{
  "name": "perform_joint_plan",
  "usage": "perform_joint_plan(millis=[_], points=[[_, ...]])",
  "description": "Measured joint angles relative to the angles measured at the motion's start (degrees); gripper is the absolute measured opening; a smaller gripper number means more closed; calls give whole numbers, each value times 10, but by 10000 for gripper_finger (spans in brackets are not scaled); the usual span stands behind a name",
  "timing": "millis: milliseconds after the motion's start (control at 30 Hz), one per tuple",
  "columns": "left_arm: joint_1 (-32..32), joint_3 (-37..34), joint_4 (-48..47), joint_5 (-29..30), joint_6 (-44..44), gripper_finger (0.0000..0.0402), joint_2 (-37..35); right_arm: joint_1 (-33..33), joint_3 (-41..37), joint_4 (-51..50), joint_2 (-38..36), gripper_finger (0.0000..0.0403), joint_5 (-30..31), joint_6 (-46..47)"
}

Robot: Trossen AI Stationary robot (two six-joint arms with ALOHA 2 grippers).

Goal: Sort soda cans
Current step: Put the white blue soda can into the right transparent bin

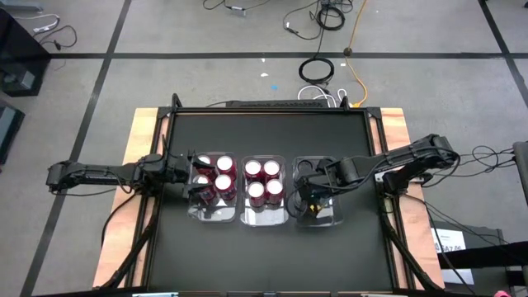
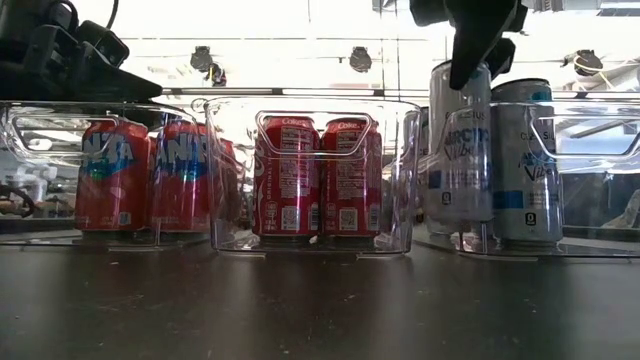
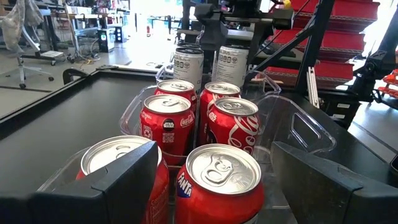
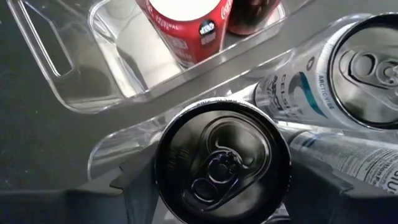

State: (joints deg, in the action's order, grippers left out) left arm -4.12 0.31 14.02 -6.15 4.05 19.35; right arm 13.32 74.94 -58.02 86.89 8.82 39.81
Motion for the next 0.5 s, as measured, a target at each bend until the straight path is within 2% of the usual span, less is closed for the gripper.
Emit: perform_joint_plan(millis=[267,500], points=[[0,0,0,0,0,321,0,0,1,10,0,296,0,-1],[0,0,0,0,0,321,0,0,1,13,0,302,2,-7]])
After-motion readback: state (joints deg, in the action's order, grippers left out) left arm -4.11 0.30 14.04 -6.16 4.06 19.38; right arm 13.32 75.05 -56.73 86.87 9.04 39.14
